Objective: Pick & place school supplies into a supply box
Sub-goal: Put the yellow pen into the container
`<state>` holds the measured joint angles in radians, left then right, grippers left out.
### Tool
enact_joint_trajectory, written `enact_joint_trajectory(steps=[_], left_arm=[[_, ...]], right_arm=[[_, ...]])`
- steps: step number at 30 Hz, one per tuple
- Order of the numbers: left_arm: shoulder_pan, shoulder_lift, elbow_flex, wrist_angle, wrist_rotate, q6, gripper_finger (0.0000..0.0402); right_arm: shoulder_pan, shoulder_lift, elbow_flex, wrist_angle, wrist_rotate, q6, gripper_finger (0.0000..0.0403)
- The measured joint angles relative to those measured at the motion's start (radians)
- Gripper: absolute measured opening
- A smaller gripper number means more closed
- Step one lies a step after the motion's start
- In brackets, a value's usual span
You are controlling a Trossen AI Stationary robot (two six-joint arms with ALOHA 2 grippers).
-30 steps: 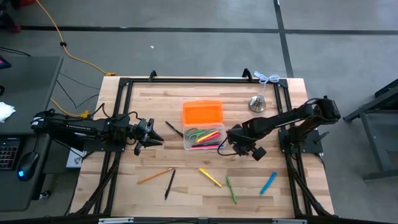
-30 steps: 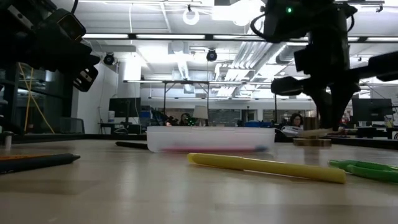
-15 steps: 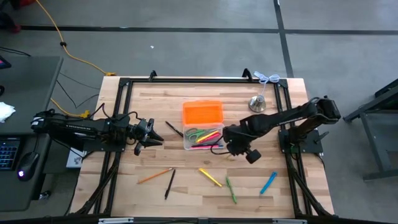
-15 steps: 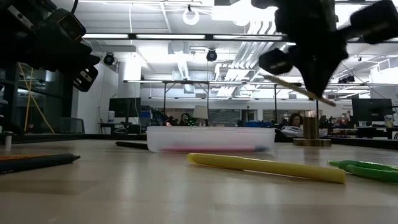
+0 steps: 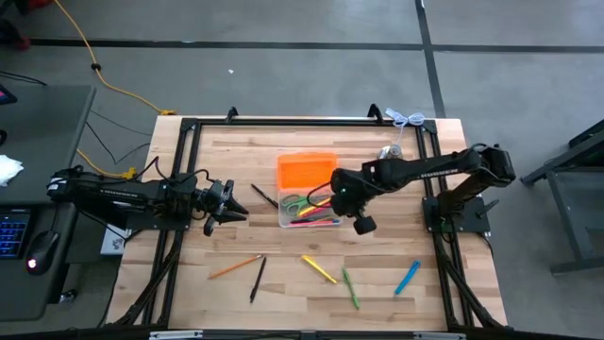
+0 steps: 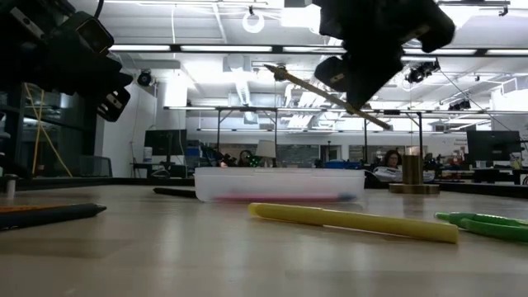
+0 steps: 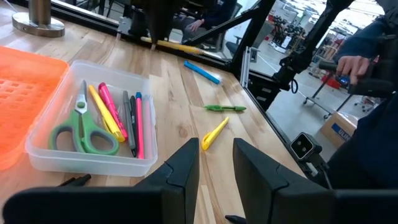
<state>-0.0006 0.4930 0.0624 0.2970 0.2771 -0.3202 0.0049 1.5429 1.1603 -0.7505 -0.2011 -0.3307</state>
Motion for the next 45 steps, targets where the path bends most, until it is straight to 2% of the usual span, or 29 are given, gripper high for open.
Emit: enact_joint_trajectory(steps=[8, 15, 19, 33, 45], left_arm=[[0.0, 0.0, 0.0, 0.0, 0.0, 0.0, 0.0129], [0.0, 0.0, 0.0, 0.0, 0.001, 0.0, 0.0129], [0.0, 0.0, 0.0, 0.001, 0.002, -0.003, 0.0129], [0.0, 0.0, 0.0, 0.009, 0.003, -0.003, 0.0129], [0.0, 0.0, 0.0, 0.01, 0.003, -0.003, 0.0129]], right_arm=[[-0.031, -0.028, 0.0, 0.177, -0.075, 0.086, 0.0003], [-0.09, -0.067, 0.0, 0.362, -0.203, 0.187, 0.0002], [-0.138, -0.079, 0.0, 0.48, -0.313, 0.26, 0.0003], [-0.288, -0.085, 0.0, 0.837, -0.827, 0.585, 0.0001], [-0.299, -0.085, 0.0, 0.989, -1.109, 0.809, 0.0002]])
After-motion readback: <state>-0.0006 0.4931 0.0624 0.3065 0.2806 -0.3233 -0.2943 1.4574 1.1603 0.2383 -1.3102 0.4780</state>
